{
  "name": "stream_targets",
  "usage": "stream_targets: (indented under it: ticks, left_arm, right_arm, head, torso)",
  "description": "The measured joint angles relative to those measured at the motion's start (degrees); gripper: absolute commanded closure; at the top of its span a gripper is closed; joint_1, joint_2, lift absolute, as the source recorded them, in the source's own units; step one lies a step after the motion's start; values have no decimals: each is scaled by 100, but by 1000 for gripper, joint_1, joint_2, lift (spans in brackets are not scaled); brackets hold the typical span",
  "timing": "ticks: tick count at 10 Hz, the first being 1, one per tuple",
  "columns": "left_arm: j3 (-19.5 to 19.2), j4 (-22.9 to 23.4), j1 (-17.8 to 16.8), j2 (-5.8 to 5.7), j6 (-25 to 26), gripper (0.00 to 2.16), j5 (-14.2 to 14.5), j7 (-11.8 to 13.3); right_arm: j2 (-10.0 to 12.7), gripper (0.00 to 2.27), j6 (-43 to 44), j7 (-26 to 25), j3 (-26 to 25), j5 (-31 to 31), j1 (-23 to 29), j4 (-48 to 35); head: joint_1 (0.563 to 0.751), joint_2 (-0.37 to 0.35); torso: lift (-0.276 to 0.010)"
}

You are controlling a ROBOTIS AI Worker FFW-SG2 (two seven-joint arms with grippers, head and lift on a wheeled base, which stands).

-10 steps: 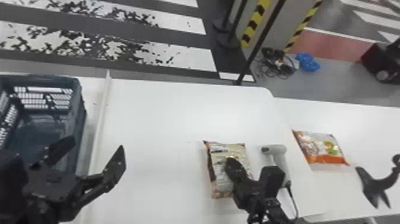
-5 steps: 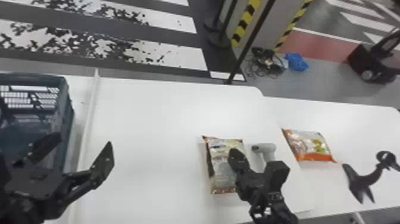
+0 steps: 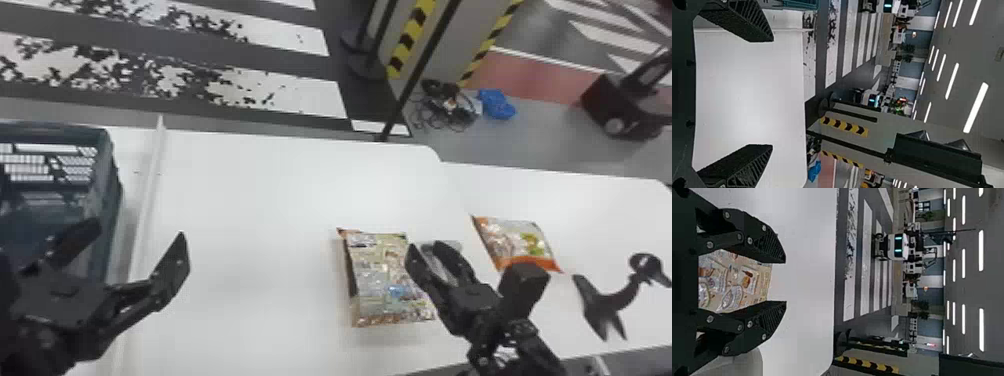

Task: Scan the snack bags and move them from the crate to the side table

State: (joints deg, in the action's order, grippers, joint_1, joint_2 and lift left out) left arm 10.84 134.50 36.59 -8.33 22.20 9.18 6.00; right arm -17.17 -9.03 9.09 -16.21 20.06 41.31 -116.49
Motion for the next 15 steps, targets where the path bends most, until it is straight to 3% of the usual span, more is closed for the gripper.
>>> stream_targets:
  ticks: [2,5,11,14,15]
  left_arm:
    - [-28,-129,-33,-6,-161,19,17,-11]
    - [-43,-281,-81,-52,-283,19,65,-6]
    - [-67,-397,-100,-105,-255,19,110,1]
    - [-82,-398,-100,-110,-228,19,120,16]
    - [-82,-399,-108,-109,-221,19,122,15]
  right_arm:
    - [-92,53,-263,440,-412,182,2,190]
    - [-337,53,-85,659,-695,335,-132,854]
    - [-661,87,155,1255,-537,674,-1421,3049]
    - [-789,282,478,1328,-394,621,-1677,3500]
    - [-808,481,502,1417,-356,584,-1735,3612]
  head:
    - [695,-350]
    - [695,-350]
    - [695,-350]
    - [695,-350]
    - [695,-350]
  torso:
    - [-87]
    - [-87]
    - [-87]
    - [-87]
    - [-87]
